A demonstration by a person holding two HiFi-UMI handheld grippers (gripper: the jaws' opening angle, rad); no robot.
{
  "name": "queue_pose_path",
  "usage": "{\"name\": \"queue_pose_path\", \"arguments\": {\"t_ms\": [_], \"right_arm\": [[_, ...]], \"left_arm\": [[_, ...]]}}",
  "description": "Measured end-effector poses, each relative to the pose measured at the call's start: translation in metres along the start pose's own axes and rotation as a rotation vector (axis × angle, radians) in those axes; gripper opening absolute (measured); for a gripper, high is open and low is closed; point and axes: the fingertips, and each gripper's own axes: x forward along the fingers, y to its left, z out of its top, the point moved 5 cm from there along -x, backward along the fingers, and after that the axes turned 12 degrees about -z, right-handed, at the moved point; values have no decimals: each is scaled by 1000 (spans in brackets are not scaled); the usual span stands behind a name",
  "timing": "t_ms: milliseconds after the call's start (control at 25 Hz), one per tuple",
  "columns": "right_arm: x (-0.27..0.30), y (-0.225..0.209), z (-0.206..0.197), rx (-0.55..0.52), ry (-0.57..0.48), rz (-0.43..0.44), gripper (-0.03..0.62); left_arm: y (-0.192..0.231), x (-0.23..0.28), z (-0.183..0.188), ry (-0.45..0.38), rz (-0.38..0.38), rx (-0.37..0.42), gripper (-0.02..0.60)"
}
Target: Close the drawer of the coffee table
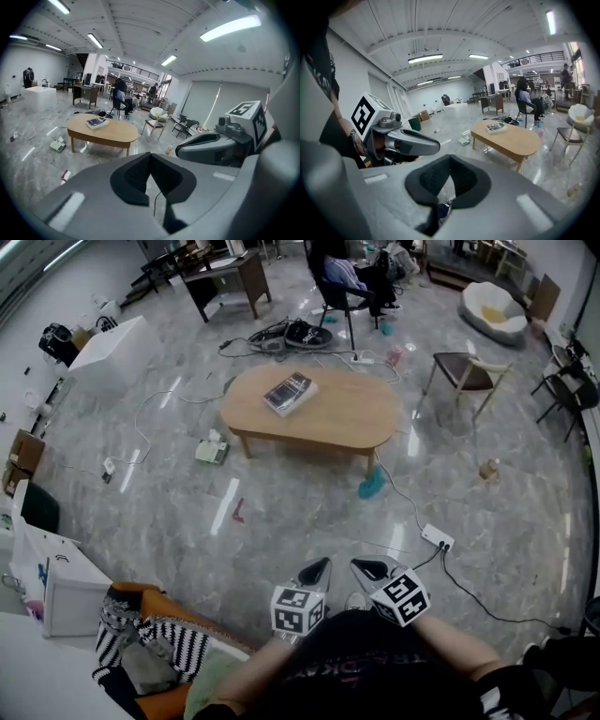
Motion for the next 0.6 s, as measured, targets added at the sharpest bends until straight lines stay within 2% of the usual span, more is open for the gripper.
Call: {"name": "queue_pose_path", "arguments": {"t_ms": [600], "right_arm": [[-11, -8, -15, 13, -2, 26, 2]], "left_arm": [[-14, 3, -7, -33, 30, -15, 5]]}}
